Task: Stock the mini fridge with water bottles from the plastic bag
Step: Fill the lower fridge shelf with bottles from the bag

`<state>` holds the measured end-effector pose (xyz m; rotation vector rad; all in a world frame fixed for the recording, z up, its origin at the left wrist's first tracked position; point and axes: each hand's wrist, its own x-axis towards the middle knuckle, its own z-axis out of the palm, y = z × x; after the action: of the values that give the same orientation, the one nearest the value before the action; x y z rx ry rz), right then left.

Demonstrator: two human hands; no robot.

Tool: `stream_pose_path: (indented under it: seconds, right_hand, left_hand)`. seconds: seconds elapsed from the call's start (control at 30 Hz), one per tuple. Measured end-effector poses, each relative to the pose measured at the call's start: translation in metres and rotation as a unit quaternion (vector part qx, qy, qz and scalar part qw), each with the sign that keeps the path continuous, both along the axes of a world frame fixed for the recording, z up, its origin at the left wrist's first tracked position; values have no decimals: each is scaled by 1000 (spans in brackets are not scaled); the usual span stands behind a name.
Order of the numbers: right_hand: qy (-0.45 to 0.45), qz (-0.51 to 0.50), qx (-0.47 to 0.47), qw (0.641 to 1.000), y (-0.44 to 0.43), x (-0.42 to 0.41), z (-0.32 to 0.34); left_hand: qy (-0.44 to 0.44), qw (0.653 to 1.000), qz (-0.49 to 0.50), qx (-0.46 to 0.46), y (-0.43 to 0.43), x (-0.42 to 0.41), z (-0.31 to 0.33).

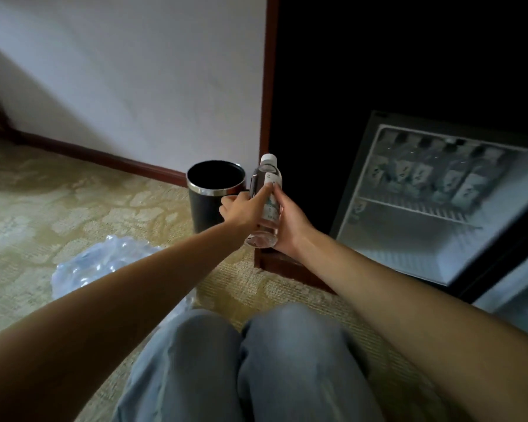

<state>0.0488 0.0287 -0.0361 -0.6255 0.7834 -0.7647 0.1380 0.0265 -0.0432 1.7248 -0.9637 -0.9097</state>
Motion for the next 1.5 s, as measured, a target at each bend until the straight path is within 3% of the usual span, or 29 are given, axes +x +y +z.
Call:
stream_pose_path:
  seconds: [0.33,0.47,0.6,0.73,0.9,1.03,1.3,1.5]
  right_hand:
    - [49,-62,-2,997,3,-103,46]
    - [39,-136,7,990,1,-157,50]
    - [45,-202,14,978,3,-204,43]
    - [55,-263,31,963,0,-248,24]
    - [85,-240,45,966,-1,-273,-15]
    - [31,-225,66,972,-13,-257,-17]
    - [77,-184,-13,980,-44,-258,-3]
    - [134,-151,-14,979,-39,-269,-8]
  left_hand:
    - [-72,991,-111,21,-17,-93,40]
    - [-12,984,-177,23,-27,-151,48]
    - [102,960,-255,55,-37,-200,41]
    - [99,937,-329,57,-39,-243,26]
    - [-17,940,-329,84,-34,-258,0]
    - [32,944,-318,88,-34,-245,1]
    - [39,946,-317,58,-47,-225,31]
    - [23,936,-348,45,-46,-232,12]
